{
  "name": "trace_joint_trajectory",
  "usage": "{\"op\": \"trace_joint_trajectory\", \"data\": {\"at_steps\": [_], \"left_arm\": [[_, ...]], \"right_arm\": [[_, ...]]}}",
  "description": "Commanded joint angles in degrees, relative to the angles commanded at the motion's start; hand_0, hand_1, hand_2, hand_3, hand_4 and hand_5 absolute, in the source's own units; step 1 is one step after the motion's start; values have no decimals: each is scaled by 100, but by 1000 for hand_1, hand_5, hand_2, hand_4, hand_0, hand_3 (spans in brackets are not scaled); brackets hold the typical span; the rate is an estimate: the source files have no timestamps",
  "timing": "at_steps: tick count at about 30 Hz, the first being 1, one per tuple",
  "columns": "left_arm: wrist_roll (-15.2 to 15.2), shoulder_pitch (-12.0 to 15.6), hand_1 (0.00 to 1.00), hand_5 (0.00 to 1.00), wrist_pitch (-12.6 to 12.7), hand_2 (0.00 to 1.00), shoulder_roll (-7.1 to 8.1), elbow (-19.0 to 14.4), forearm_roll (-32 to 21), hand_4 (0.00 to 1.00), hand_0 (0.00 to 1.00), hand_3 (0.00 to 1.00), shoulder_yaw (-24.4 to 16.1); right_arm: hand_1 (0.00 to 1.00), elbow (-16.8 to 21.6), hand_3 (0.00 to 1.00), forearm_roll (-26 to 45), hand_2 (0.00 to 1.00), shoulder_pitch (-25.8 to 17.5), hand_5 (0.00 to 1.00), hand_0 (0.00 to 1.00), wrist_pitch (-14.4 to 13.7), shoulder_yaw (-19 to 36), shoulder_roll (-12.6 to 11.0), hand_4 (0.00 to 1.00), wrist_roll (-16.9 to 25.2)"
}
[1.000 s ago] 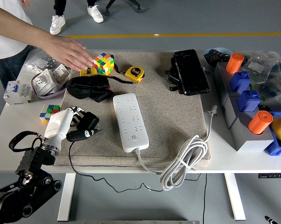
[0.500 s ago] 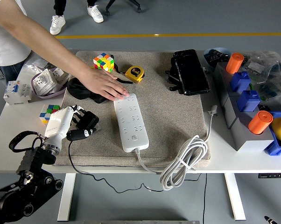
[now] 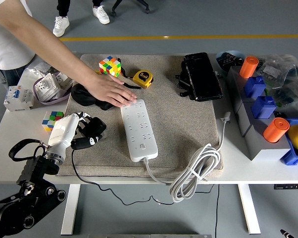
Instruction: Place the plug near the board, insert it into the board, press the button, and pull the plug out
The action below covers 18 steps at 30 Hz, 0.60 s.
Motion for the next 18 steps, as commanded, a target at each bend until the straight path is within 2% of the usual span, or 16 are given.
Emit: {"op": "trace_joint_trajectory", "data": {"at_steps": [6, 10, 15, 18], "left_arm": [[-477, -106, 345, 2, -190, 418, 116, 0, -1070, 740, 249, 537, 9], [-820, -270, 349, 2, -451, 416, 234, -34, -1597, 740, 252, 536, 157], [-1210, -567, 346, 2, -769, 415, 371, -96, -1832, 737, 252, 535, 459], [-1412, -783, 346, 2, -875, 415, 441, -121, -1860, 737, 252, 535, 653]], "right_arm": [[695, -2, 599, 7, 699, 5, 531, 645, -4, 8, -1, 867, -1], [695, -2, 598, 15, 699, 5, 530, 645, -6, 4, -2, 867, -1], [694, 2, 598, 24, 699, 10, 531, 645, -7, -5, -2, 866, 1], [694, 6, 598, 25, 699, 9, 531, 645, -10, -3, -7, 866, 3]]}}
